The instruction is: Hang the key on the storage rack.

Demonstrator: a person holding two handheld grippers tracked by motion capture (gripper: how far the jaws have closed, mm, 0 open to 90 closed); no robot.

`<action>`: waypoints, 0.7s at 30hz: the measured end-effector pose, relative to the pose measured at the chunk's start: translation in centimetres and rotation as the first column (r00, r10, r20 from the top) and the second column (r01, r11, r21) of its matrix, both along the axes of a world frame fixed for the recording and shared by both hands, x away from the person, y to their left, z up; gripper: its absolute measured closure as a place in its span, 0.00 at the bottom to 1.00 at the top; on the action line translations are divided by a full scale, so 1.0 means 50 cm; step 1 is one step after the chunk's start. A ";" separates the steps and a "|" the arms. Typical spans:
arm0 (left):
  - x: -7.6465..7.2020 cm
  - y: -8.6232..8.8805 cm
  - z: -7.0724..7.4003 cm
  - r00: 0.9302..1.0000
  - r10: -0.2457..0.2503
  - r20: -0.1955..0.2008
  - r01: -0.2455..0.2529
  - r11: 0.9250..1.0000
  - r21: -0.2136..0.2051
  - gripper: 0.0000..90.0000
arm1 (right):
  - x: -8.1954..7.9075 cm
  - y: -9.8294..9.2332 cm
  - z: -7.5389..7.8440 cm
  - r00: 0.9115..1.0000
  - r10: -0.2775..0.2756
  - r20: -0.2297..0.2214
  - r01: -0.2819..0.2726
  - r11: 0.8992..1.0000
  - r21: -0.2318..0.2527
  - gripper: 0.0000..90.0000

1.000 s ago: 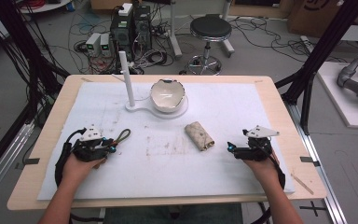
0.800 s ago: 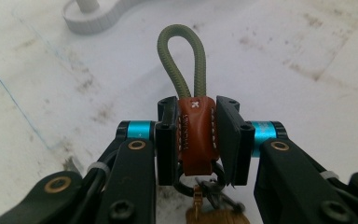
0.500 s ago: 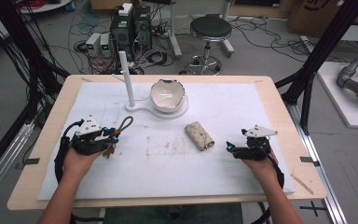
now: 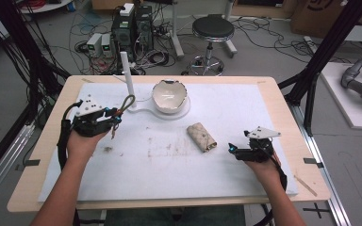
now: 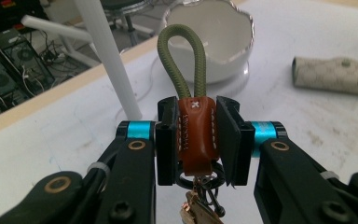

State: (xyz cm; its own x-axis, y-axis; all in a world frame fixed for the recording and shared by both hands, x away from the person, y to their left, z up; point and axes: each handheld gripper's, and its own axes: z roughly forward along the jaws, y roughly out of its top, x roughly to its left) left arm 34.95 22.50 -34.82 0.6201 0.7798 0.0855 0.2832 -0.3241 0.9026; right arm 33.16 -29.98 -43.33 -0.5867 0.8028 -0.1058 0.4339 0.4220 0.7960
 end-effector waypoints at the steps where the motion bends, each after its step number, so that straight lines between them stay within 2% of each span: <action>1: 0.003 0.001 0.007 1.000 0.003 0.005 -0.003 1.000 0.001 0.78 | -0.001 0.001 0.000 1.000 -0.001 -0.002 0.001 1.000 0.003 0.21; 11: 0.030 0.001 0.063 0.998 0.034 0.049 -0.033 0.999 -0.025 0.78 | -0.001 0.002 0.000 1.000 0.003 -0.004 -0.003 1.000 -0.002 0.21; 17: 0.039 -0.003 0.083 0.996 0.048 0.073 -0.046 0.999 -0.028 0.78 | 0.000 0.001 -0.001 1.000 0.002 -0.006 -0.001 1.000 0.004 0.21; 21: 0.046 -0.001 0.093 0.992 0.092 0.091 -0.091 0.996 -0.022 0.78 | 0.000 0.002 -0.002 1.000 0.003 -0.008 -0.003 1.000 0.005 0.21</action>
State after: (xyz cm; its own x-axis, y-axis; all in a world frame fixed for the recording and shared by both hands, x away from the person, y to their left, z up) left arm 37.27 22.46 -30.18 0.5362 0.8349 0.1244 0.2265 -0.2843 0.9316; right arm 33.17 -29.90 -43.41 -0.5897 0.8018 -0.0964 0.4396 0.4188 0.7946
